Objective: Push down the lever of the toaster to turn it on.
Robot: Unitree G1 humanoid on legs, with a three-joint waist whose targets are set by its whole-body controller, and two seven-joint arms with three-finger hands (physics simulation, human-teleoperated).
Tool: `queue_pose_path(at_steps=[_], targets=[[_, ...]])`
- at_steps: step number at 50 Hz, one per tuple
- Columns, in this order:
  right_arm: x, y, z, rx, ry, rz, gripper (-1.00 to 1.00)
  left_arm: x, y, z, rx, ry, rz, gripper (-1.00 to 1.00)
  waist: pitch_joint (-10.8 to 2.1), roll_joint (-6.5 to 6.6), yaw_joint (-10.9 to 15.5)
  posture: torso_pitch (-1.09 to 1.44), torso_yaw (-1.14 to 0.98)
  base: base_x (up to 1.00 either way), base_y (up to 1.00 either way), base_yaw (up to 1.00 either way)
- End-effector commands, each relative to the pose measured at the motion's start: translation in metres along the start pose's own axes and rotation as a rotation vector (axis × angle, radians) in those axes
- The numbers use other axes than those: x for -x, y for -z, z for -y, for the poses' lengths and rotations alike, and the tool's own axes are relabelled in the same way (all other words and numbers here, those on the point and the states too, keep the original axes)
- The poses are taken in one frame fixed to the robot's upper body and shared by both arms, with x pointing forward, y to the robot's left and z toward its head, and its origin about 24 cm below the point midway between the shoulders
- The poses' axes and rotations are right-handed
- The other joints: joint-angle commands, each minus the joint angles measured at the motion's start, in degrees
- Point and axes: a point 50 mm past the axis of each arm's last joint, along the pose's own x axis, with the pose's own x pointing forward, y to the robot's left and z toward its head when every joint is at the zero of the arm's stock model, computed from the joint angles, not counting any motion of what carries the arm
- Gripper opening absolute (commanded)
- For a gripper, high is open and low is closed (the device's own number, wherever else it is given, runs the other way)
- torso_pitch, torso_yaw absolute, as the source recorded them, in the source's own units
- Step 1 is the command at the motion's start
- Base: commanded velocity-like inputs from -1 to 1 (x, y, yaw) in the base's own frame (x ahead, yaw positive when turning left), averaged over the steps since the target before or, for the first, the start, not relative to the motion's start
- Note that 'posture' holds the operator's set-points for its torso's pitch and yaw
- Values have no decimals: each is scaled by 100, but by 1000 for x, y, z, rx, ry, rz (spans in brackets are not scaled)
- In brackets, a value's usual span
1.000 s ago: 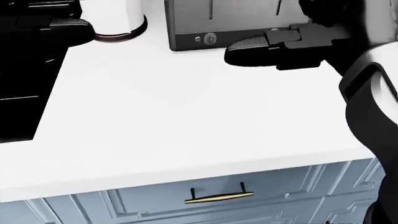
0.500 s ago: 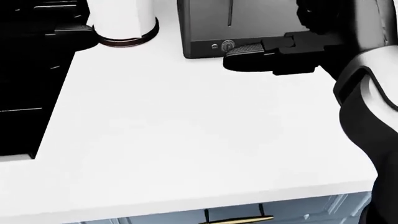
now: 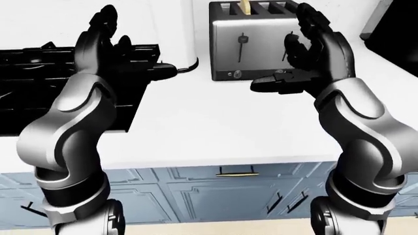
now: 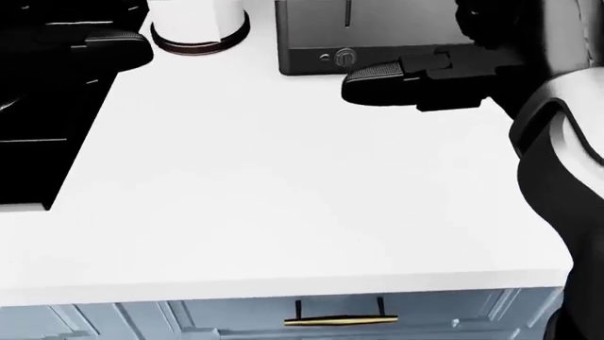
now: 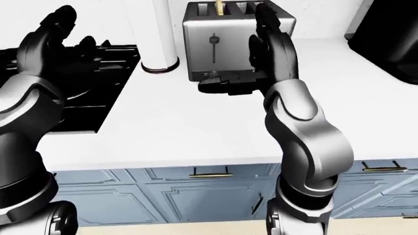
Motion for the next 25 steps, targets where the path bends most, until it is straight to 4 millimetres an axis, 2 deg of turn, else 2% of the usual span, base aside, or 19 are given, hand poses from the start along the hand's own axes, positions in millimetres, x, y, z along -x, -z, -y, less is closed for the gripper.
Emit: queue_pose_path(at_steps=[1,5,6,7,8,9,10,12,14,15,16,17,19,22,23,25], targets=[[2,-14,0,2,3,77,100,2,-15,1,1,7,75,100,-124,-9,-9,0,0,0,0,0],[2,-16,0,-15,-3,94,100,2,-15,0,2,3,75,100,-143,15,-17,0,0,0,0,0],[2,-16,0,-15,-5,96,100,1,-15,0,2,2,76,100,-266,31,-22,0,0,9,0,0],[2,-16,0,-14,-7,98,100,2,-16,1,3,2,76,100,-258,28,-17,0,0,45,0,0],[3,-18,-1,-13,-10,100,100,3,-17,1,2,3,78,100,-40,12,11,0,0,63,0,0],[3,-17,-1,-13,-12,100,100,4,-18,1,2,3,79,100,88,-19,-16,0,0,69,0,0],[4,-17,-1,-14,-12,100,100,3,-17,1,3,3,79,100,79,0,-20,0,0,70,0,0],[4,-17,-1,-15,-10,101,100,3,-17,1,3,4,80,100,-27,-73,19,0,0,71,0,0],[3,-17,-1,-12,-8,97,100,3,-17,1,4,3,80,100,-27,-173,89,0,0,48,0,0],[3,-16,-1,-12,-7,96,100,3,-17,1,4,2,79,100,-89,-244,77,0,0,6,0,0],[3,-16,-1,-11,-8,98,100,3,-17,0,4,2,80,100,-275,-389,84,0,0,0,0,0],[3,-17,-1,-11,-7,100,100,3,-17,0,4,2,80,100,-315,-405,133,0,0,0,0,0],[3,-17,-1,-13,-7,102,100,3,-18,0,4,2,81,100,-145,-361,176,0,0,0,0,0],[4,-18,-1,-13,-7,104,100,4,-17,1,5,2,81,100,-96,-366,139,0,0,0,0,0],[4,-18,-1,-12,-7,104,100,3,-17,1,4,2,81,100,-75,-317,102,0,0,0,0,0],[4,-18,-1,-11,-8,104,100,3,-18,0,5,0,81,100,-73,-140,50,0,0,0,0,0]])
